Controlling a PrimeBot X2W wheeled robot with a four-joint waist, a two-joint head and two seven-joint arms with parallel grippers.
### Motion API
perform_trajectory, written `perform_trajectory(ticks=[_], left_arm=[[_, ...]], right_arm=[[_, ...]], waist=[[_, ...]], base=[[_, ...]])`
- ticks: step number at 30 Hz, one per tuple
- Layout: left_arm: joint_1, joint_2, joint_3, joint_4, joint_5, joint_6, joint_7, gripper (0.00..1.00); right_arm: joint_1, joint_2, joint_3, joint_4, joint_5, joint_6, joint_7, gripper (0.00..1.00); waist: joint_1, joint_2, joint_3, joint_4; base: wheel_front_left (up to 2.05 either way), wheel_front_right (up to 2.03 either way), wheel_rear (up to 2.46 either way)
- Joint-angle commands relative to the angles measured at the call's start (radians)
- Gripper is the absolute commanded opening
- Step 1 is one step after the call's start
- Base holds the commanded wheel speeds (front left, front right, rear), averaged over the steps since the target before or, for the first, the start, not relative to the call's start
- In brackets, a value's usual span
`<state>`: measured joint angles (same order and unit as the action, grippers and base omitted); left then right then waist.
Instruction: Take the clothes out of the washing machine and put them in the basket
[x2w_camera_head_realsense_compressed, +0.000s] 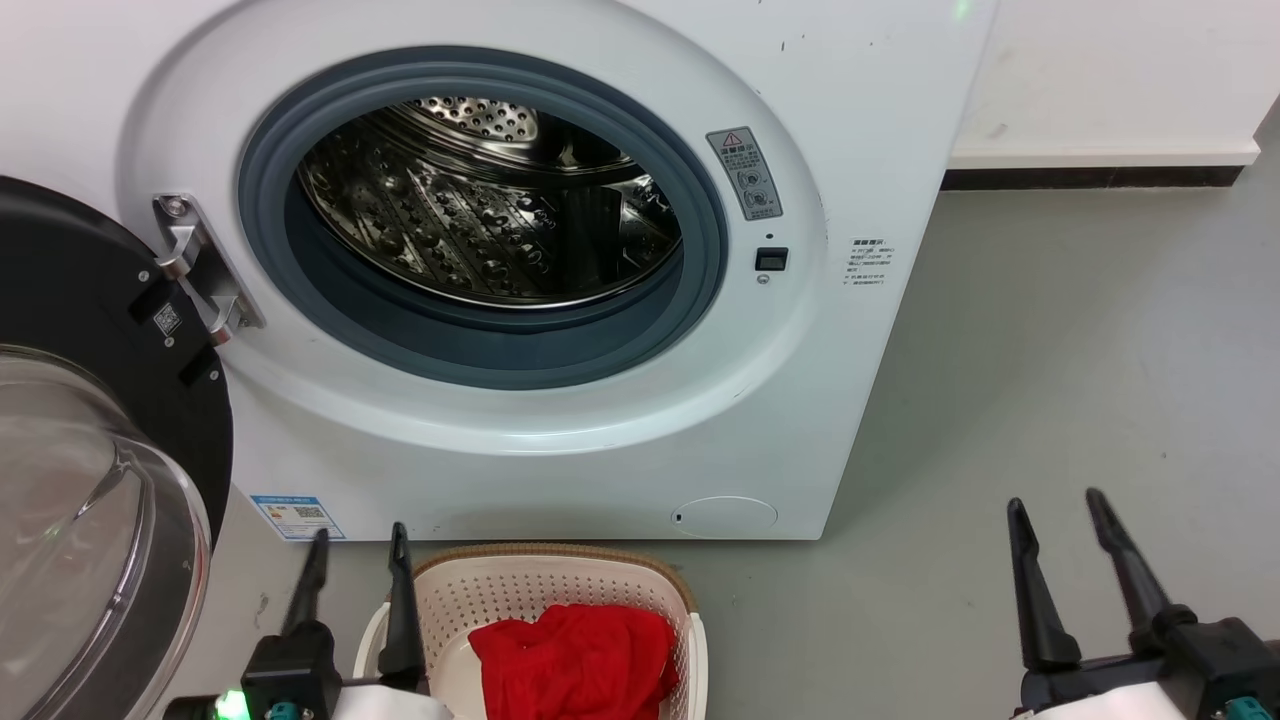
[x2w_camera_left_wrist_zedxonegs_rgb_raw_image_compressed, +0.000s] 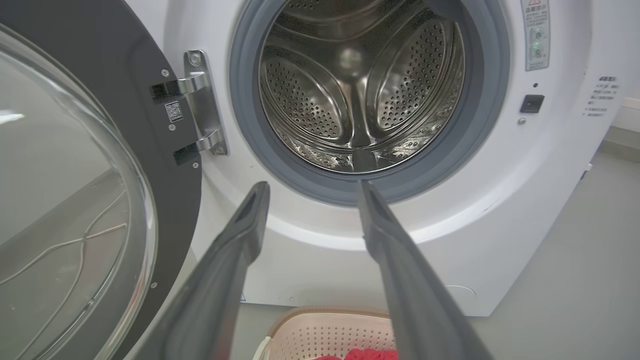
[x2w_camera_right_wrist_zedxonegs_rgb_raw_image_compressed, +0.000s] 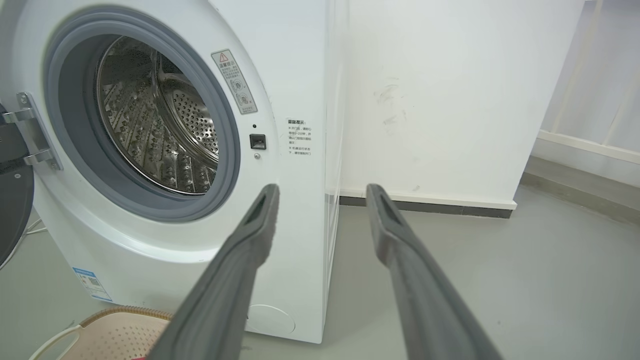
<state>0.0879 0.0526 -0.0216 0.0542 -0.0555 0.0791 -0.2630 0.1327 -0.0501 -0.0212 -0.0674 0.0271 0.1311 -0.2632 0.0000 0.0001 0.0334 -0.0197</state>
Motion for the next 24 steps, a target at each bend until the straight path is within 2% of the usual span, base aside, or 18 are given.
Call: perform_trajectory(ticks=[1, 5, 24], left_arm=[[0.001, 0.000, -0.001, 0.012, -0.002, -0.001, 0.001, 0.00], [0.011, -0.001, -0.002, 0.048, -0.020, -0.003, 0.011, 0.00], [-0.040, -0.001, 0.031, 0.081, -0.380, -0.051, 0.097, 0.00]], right_arm=[[0.001, 0.001, 0.002, 0.011, 0.001, 0.000, 0.001, 0.00], [0.002, 0.001, 0.004, 0.043, 0.019, 0.000, 0.006, 0.00], [-0.058, -0.022, 0.011, 0.104, 0.413, 0.000, 0.070, 0.00]], waist=[[0.0001, -0.0001, 0.000, 0.000], [0.0001, -0.0001, 0.000, 0.000], [0.0001, -0.0001, -0.004, 0.003]], base=[[0.00, 0.00, 0.00], [0.00, 0.00, 0.00], [0.00, 0.00, 0.00]])
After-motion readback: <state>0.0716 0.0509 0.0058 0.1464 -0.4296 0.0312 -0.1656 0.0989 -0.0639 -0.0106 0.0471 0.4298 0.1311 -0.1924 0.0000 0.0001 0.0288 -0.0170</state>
